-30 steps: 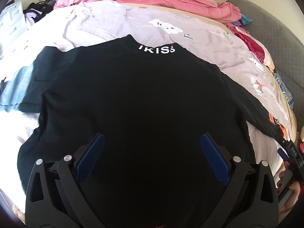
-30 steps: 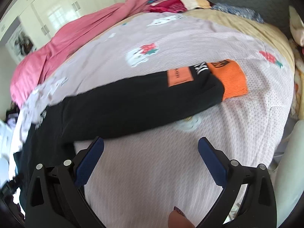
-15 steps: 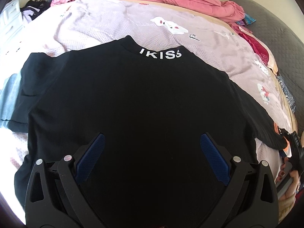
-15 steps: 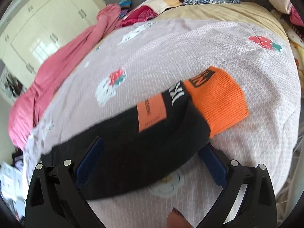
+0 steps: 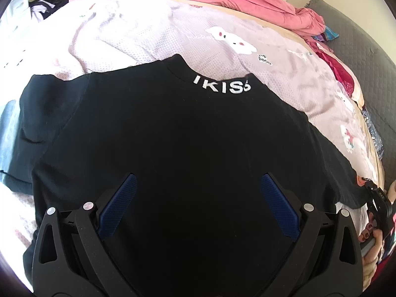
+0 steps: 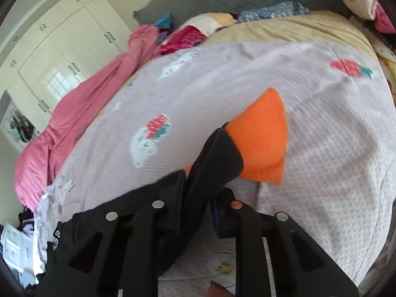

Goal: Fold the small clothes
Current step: 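Lift the sleeve cuff with the right tool toward the left tool, then grasp the orange cuff with the left tool while the right tool releases it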

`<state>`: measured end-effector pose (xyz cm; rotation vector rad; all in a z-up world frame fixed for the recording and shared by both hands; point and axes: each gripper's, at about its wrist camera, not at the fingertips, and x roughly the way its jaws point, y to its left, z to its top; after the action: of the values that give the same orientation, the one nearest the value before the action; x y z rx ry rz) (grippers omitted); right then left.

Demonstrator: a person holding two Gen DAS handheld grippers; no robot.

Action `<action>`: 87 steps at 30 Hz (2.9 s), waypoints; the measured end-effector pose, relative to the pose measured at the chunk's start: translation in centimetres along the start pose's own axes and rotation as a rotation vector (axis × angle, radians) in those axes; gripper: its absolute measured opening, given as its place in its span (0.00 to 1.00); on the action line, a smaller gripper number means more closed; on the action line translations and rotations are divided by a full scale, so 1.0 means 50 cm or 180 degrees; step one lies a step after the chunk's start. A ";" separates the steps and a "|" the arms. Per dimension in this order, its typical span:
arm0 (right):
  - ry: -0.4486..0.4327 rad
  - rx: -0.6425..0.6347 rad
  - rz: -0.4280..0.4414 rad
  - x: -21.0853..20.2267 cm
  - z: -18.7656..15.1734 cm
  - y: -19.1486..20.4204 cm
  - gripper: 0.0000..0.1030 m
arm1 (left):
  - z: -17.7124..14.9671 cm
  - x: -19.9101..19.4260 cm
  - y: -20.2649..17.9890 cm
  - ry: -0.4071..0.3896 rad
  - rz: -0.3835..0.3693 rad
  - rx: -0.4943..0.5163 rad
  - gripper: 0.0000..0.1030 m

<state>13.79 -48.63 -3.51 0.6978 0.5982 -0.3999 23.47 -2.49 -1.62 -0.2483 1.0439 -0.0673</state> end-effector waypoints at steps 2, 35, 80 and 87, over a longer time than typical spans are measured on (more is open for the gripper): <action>-0.0048 -0.0070 0.0117 -0.012 0.004 0.020 0.14 | 0.005 0.000 0.004 -0.0014 -0.0009 -0.0019 0.91; 0.0353 -0.2014 0.1500 -0.104 -0.278 0.607 0.11 | 0.108 -0.104 0.150 -0.0041 -0.0711 -0.0479 0.91; 0.0940 -0.2059 0.1311 -0.127 -0.308 0.500 0.50 | 0.037 -0.011 0.155 0.0234 -0.1014 -0.0587 0.09; 0.0928 -0.1962 0.1207 -0.115 -0.292 0.482 0.50 | 0.097 -0.116 0.156 -0.0288 -0.0816 -0.0246 0.09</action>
<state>16.67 -20.70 2.65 0.2602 0.7962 0.2446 24.24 6.90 3.78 -0.4506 0.9214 -0.2450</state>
